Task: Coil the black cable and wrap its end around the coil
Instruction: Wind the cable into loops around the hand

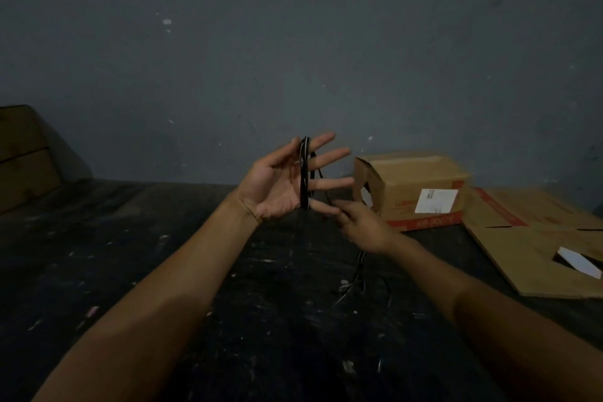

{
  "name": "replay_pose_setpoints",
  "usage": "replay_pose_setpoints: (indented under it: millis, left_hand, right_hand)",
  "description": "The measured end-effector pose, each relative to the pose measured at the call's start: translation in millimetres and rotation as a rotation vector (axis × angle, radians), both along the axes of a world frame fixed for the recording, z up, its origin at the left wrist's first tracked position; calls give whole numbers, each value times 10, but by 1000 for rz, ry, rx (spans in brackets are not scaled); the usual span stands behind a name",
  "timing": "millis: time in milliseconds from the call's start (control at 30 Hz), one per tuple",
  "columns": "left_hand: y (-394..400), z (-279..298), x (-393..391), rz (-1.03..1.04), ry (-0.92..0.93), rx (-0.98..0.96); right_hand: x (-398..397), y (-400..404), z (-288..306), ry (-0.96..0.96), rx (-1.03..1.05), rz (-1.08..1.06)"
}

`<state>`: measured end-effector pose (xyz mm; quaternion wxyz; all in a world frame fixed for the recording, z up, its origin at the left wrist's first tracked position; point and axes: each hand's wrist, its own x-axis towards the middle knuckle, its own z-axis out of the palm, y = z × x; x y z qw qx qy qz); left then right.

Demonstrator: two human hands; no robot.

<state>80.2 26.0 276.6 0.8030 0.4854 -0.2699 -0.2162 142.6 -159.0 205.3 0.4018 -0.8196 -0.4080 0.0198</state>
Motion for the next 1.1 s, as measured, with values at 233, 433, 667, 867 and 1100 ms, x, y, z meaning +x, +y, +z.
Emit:
replay_pose_setpoints:
  millis: [233, 433, 667, 867, 1100]
  left_hand:
    - [13, 122, 97, 357, 1, -112]
    - [164, 24, 221, 597, 65, -51]
    - [294, -349, 261, 540, 108, 284]
    - [343, -482, 164, 352, 196, 360]
    - [225, -551, 76, 257, 299, 492]
  right_hand:
    - [-262, 158, -69, 20, -74, 68]
    - [-372, 215, 140, -141, -130, 44]
    - [-183, 73, 480, -367, -341, -51]
    - [-63, -41, 723, -417, -454, -55]
    - [-84, -106, 1079, -562, -503, -76]
